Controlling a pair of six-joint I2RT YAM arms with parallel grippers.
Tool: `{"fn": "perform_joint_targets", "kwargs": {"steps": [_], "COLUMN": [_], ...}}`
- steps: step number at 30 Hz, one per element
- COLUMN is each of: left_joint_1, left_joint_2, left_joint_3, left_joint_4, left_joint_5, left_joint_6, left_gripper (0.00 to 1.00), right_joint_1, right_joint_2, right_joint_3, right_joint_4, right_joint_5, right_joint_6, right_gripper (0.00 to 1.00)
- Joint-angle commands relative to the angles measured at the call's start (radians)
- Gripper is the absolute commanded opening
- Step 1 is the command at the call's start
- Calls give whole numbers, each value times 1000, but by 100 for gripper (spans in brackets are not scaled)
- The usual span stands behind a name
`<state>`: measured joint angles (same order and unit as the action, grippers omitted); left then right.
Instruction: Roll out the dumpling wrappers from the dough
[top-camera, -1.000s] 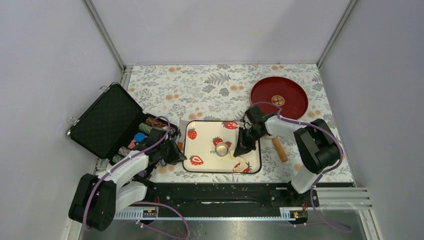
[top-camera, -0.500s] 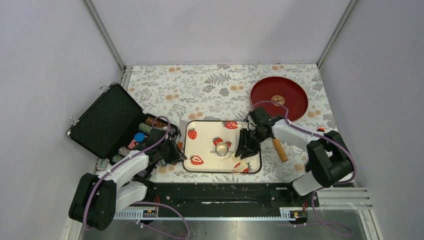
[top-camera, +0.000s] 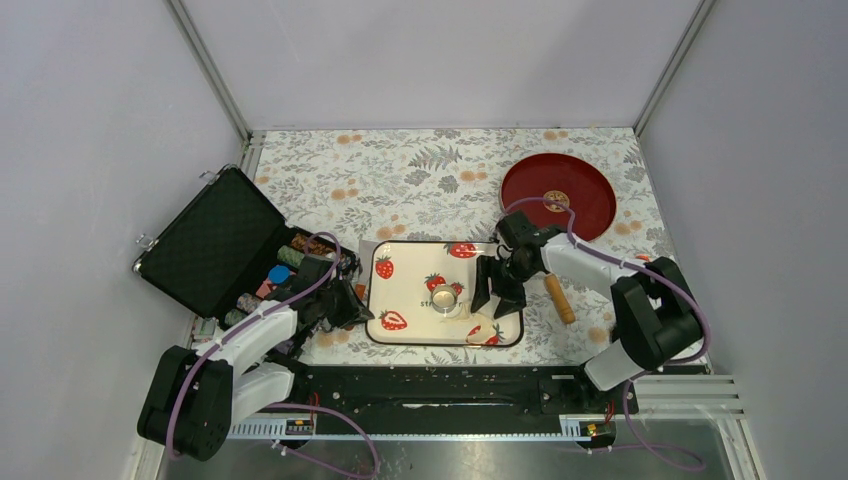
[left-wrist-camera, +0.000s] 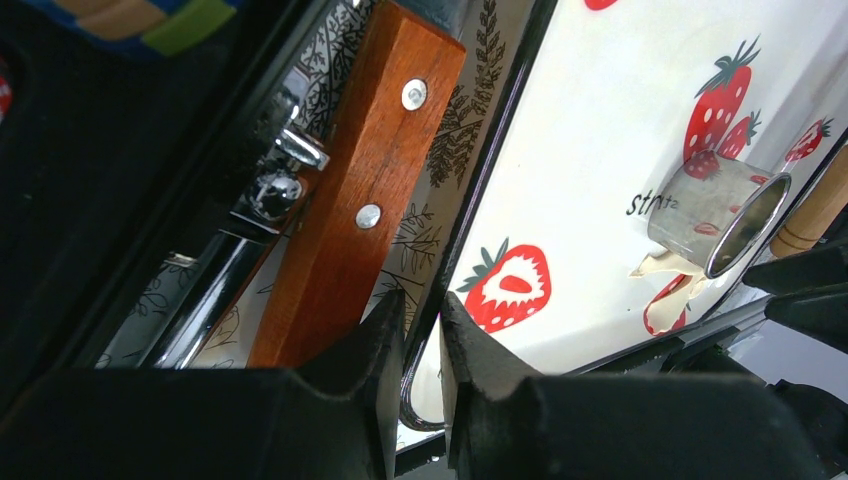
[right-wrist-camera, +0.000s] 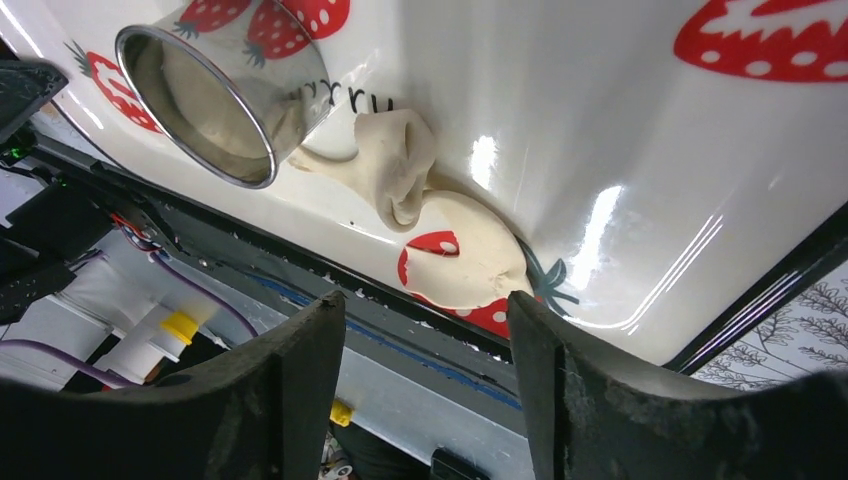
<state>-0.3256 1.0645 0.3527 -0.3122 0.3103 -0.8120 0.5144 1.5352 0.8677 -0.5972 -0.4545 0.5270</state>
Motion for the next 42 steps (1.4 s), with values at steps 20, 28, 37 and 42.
{"fn": "perform_joint_targets", "kwargs": {"steps": [20,28,37,42], "left_joint_1": [-9,-9,-9,-9], "left_joint_2": [32,32,31,28], "left_joint_3": [-13,-14,-15,-15], "left_joint_4": [10,10,11,11], "left_joint_5": [-47,-48,-47,-47], "left_joint_6": [-1,-1,-1,-1], "left_gripper": [18,18,18,19], "right_joint_1": [63,82,84,84], "right_joint_2": [235,275,215,147], "right_joint_3": [182,192,189,177], "right_joint_4": [7,7,-4,-23], "right_joint_5": [-21,-7,-7,-3], "right_joint_6": [7,8,8,11], "right_gripper": [49,37,7,7]}}
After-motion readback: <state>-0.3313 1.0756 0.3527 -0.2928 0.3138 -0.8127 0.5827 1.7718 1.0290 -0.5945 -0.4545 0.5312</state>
